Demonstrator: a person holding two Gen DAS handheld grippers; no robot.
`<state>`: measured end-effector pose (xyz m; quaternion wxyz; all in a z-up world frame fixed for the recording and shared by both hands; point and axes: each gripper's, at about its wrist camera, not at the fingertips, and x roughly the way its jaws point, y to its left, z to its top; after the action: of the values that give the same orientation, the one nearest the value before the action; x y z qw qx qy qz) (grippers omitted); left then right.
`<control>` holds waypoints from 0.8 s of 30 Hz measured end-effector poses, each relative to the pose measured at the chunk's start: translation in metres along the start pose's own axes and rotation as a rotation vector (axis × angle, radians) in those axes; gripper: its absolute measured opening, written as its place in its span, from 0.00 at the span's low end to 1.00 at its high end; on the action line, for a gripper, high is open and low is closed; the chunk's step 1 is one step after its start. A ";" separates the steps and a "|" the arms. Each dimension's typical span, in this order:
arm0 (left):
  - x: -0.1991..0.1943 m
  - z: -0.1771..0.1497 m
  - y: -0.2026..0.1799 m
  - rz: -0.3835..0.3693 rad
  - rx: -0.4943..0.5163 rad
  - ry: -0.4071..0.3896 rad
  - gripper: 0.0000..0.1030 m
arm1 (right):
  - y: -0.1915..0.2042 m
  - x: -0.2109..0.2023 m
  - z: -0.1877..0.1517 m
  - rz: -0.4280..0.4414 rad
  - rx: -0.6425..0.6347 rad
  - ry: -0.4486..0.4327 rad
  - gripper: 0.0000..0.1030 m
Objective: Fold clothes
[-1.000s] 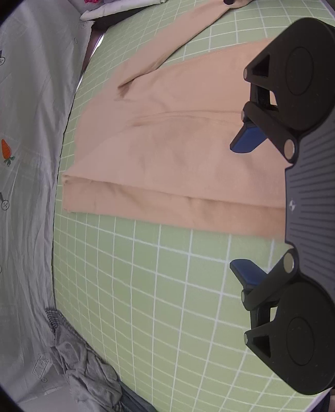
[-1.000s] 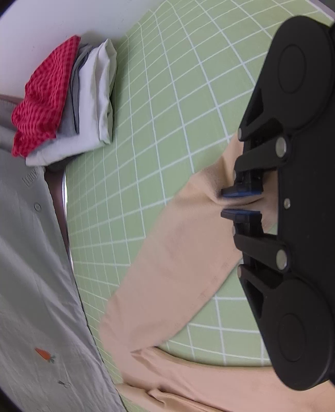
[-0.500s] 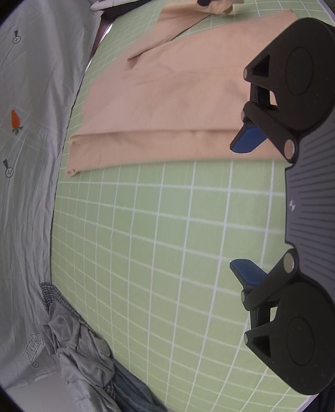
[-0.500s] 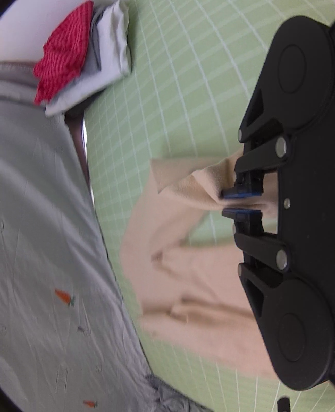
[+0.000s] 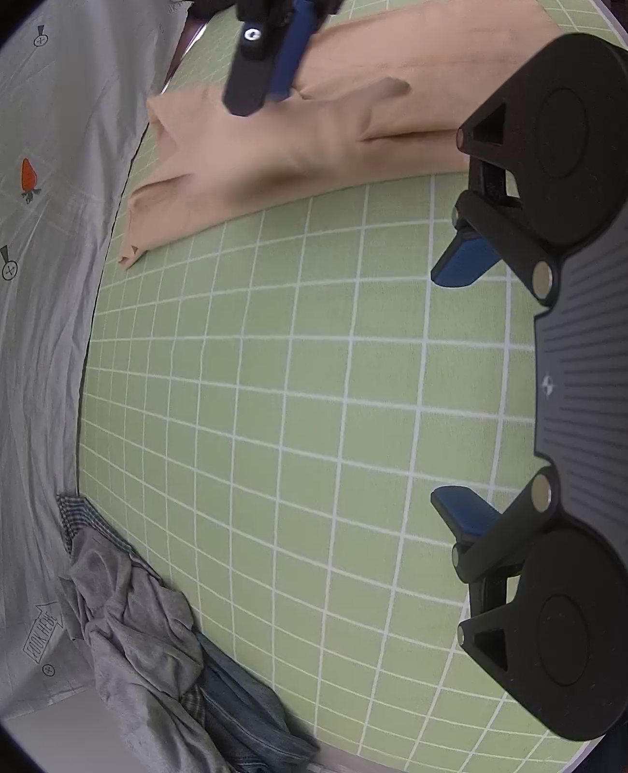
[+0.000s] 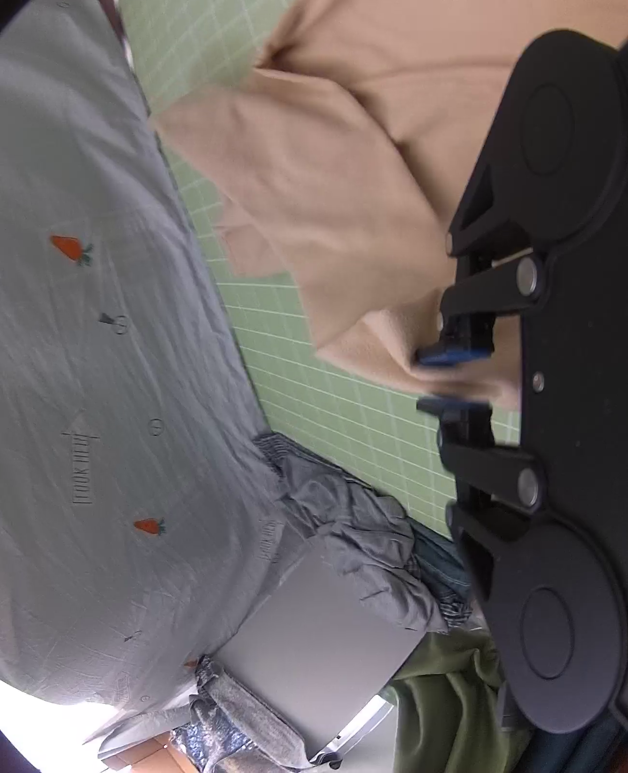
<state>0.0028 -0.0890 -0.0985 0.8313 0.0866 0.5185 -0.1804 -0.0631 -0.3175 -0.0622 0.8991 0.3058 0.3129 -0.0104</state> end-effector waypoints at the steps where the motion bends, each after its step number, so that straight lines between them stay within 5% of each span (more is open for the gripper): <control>1: 0.000 0.000 0.001 -0.004 0.001 0.000 0.87 | -0.001 -0.001 -0.004 -0.052 -0.014 0.002 0.47; 6: 0.003 -0.003 -0.006 -0.031 0.009 -0.002 0.87 | -0.039 -0.031 -0.017 -0.331 -0.016 -0.013 0.73; 13: -0.004 -0.009 -0.039 -0.056 0.015 -0.020 0.87 | -0.118 -0.080 -0.043 -0.728 -0.076 0.042 0.78; 17: -0.011 -0.018 -0.057 -0.050 0.042 -0.023 0.87 | -0.155 -0.100 -0.056 -0.745 -0.009 0.067 0.61; 24: -0.020 -0.033 -0.066 -0.026 0.048 -0.013 0.87 | -0.163 -0.100 -0.062 -0.669 0.002 0.071 0.26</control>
<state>-0.0583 -0.1345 -0.0931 0.8299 0.0988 0.5098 -0.2040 -0.2121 -0.4327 -0.1316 0.8342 0.1870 0.4271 -0.2946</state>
